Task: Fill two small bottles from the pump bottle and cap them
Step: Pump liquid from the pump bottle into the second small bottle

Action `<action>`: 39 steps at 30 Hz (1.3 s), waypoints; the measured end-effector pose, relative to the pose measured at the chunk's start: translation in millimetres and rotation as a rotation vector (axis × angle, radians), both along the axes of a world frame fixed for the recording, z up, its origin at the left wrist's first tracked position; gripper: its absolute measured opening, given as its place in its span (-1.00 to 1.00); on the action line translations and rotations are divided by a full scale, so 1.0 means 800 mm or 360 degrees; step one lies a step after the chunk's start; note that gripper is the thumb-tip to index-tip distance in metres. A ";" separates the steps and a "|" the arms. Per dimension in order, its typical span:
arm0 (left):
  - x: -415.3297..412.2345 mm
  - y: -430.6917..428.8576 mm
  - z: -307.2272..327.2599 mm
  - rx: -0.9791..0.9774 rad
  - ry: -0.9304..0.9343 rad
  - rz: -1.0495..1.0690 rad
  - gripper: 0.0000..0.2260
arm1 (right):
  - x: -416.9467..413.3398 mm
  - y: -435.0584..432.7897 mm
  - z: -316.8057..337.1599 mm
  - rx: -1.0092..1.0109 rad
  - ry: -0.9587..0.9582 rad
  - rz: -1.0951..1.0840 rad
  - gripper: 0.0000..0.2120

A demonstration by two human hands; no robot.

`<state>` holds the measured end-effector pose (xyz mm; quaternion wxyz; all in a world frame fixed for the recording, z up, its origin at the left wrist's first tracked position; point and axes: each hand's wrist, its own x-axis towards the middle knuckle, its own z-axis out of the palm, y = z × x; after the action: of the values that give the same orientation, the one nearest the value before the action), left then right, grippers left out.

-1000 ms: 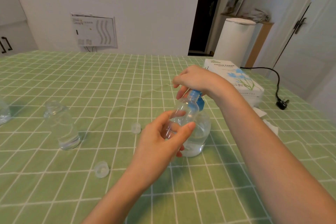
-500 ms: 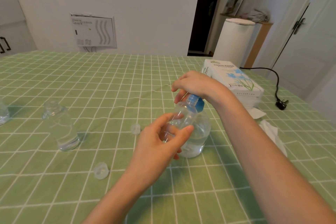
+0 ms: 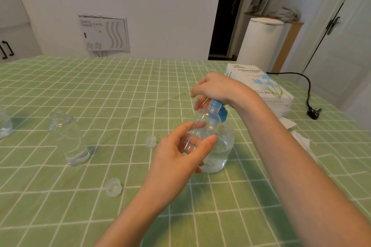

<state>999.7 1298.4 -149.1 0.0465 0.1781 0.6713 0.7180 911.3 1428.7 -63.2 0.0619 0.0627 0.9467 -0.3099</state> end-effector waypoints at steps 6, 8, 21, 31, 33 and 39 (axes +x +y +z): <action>0.002 -0.001 -0.001 -0.0032 -0.0023 -0.0003 -0.63 | 0.003 -0.001 -0.008 -0.0034 -0.0028 -0.0026 -0.67; 0.002 -0.001 0.000 -0.0029 -0.0026 -0.0004 -0.67 | 0.004 -0.001 -0.007 -0.0033 0.0001 -0.0030 -0.64; 0.001 0.001 0.003 0.0012 -0.0035 -0.0013 -0.61 | 0.000 0.000 0.001 0.0014 0.0025 0.0020 -0.66; 0.002 0.000 -0.003 -0.0020 -0.0051 0.0004 -0.61 | 0.004 -0.001 -0.007 -0.0018 -0.0025 0.0014 -0.60; 0.002 0.000 -0.004 -0.0019 -0.0056 0.0006 -0.61 | 0.003 -0.001 -0.008 -0.0033 -0.0009 0.0015 -0.60; 0.002 0.001 0.000 0.0025 -0.0080 -0.0007 -0.62 | 0.000 0.000 -0.005 -0.0033 0.0076 0.0000 -0.57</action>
<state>1001.2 1299.4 -148.9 0.0636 0.1618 0.6639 0.7273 911.3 1428.7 -67.1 0.0399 0.0545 0.9447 -0.3210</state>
